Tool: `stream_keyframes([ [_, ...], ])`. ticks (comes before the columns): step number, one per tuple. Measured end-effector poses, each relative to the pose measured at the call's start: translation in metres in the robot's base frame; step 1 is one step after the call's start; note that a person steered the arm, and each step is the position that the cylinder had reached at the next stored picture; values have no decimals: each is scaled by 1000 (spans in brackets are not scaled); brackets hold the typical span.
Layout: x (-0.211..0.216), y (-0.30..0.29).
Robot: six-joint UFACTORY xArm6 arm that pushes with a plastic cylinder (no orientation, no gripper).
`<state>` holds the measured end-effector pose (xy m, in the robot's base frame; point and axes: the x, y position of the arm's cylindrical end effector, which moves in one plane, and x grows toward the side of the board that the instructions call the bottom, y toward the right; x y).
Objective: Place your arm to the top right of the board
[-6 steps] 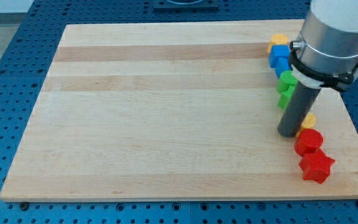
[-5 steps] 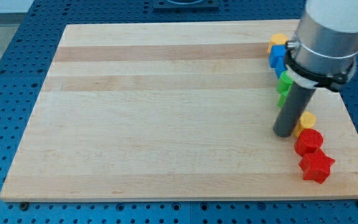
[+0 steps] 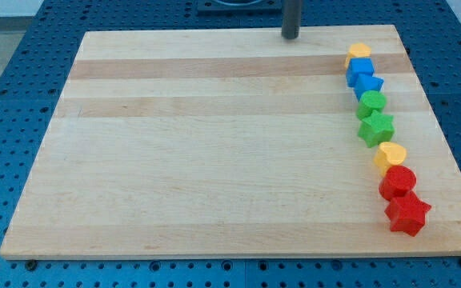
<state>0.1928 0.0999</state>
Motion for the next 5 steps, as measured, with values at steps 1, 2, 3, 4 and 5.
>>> stream_keyframes([
  [1, -1, 13],
  [2, -1, 101],
  [3, 1, 183],
  [4, 1, 186],
  [5, 12, 186],
])
